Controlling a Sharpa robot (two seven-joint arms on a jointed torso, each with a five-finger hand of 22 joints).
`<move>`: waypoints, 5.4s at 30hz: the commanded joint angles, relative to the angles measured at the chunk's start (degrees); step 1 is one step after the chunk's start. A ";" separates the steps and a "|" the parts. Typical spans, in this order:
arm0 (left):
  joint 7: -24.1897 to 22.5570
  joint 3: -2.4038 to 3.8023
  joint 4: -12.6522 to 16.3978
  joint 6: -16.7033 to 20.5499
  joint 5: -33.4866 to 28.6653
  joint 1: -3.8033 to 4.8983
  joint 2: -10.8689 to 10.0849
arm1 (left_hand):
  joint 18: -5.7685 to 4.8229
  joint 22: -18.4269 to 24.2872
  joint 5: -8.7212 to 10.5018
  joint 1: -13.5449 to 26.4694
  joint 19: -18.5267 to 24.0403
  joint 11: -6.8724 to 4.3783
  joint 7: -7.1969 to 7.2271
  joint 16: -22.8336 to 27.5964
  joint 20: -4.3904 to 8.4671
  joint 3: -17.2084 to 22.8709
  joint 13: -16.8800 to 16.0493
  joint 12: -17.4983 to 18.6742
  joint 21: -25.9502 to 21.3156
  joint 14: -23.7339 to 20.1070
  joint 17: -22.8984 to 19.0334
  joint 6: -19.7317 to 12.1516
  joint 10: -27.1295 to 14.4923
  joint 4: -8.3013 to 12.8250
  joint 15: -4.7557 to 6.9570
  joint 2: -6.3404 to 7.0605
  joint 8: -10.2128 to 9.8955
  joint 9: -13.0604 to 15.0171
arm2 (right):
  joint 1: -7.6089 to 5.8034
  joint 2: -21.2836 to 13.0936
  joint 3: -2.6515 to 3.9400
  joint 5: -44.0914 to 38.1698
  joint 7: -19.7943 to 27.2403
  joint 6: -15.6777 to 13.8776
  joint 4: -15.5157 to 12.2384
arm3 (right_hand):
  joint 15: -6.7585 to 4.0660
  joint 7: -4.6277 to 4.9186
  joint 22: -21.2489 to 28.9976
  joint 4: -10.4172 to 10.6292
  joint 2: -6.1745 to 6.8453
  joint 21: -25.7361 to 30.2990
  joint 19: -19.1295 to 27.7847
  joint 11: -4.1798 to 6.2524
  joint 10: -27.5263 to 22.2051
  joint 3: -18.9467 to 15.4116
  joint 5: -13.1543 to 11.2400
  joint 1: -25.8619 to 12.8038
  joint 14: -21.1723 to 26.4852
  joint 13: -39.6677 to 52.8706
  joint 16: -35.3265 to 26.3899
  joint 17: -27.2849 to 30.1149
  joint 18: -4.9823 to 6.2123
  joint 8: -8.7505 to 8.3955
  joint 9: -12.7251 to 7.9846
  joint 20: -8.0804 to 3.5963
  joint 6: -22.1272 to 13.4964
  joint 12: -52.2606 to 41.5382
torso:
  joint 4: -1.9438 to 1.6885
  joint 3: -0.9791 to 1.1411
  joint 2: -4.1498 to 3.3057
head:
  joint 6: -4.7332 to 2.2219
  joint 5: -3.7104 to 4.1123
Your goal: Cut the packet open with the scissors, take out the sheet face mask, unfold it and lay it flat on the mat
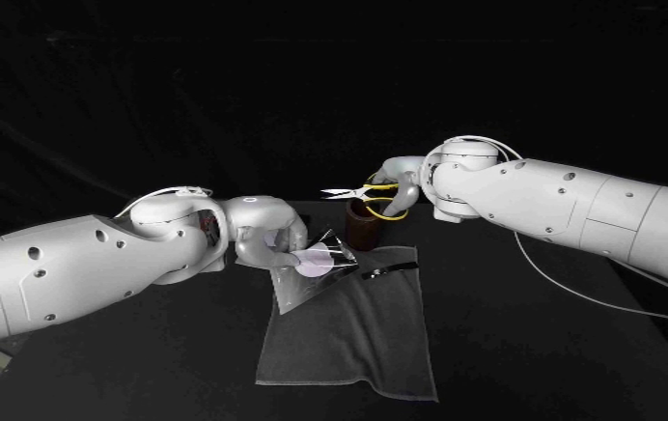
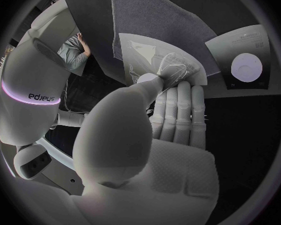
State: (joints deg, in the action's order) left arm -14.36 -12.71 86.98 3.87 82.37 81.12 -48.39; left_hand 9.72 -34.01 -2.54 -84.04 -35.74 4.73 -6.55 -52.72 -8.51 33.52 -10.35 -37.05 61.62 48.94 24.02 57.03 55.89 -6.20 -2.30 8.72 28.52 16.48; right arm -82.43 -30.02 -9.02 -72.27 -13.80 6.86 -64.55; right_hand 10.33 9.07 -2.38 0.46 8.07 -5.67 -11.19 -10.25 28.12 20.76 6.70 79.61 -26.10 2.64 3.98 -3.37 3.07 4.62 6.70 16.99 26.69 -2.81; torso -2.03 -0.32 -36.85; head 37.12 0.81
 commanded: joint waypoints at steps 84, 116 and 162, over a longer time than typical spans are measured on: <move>5.95 -0.16 -7.28 -3.57 13.22 -4.78 6.42 | 0.50 0.28 -0.19 0.30 -0.13 -0.04 -0.11 0.33 -0.21 6.11 -0.14 0.05 0.01 0.15 -0.09 0.13 0.23 5.82 -0.10 0.27 -0.23 7.89 | -0.01 -1.65 0.00 -1.26 1.01 -0.75 -2.08 | -0.26 1.99 0.06 -4.93 -0.27 -2.37 0.39 1.21 5.35 2.79 0.78 -1.88 -3.20 0.22 -1.36 0.45 0.41 -1.25 -1.71 -0.10 2.07 0.02 | -0.04 -0.02 -0.02 | 2.03 -0.41; 14.32 -0.84 -11.02 -5.53 16.96 -4.93 9.99 | 0.70 12.51 -0.25 1.05 -5.89 4.67 -4.00 -6.01 -4.30 -15.76 1.04 -1.68 -16.01 -5.97 1.83 -20.43 -15.51 -9.67 -4.18 5.27 -3.21 5.52 | -0.01 -1.75 0.00 -0.62 0.80 -1.22 -2.07 | 0.05 2.54 0.00 -4.79 -0.61 -2.61 0.12 0.70 5.73 2.92 1.05 -1.59 -2.50 0.29 -1.35 0.50 0.45 -0.83 -1.43 -0.11 3.62 -0.07 | -0.05 0.00 0.01 | 2.62 -0.30; 9.75 8.14 -11.29 5.81 -30.37 -0.02 2.93 | 0.40 21.43 -0.22 0.15 -9.56 3.48 -4.34 13.20 -4.10 -9.13 6.78 7.19 -27.63 -1.15 -8.59 -11.73 -3.58 -10.48 -3.89 2.21 -0.93 -3.36 | 0.20 -5.15 -0.16 -2.35 8.75 -13.22 -4.97 | -1.28 2.56 -2.09 -6.09 -2.61 -13.98 -30.64 0.03 31.23 18.57 0.19 -4.92 -29.61 0.90 2.48 -1.59 7.48 5.20 1.54 -1.30 24.99 -0.83 | 0.33 0.11 0.12 | -0.12 0.80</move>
State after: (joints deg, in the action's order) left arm -1.57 -4.65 76.18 3.98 60.08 80.98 -45.89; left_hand 9.64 -12.83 -2.87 -84.09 -45.77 8.23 -11.01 -40.17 -12.49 24.09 -3.64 -30.34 34.45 48.19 15.65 45.01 52.09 -16.68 -6.10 10.75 27.79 13.26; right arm -82.17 -34.82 -9.23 -72.85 -9.18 -0.79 -68.94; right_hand 9.10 11.55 -4.51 -5.71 6.33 -19.35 -41.10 -10.17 58.95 39.03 7.09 74.78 -55.38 3.60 6.27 -4.90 6.17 9.65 8.20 16.15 51.37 -3.93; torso -1.84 -0.24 -36.78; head 37.15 1.54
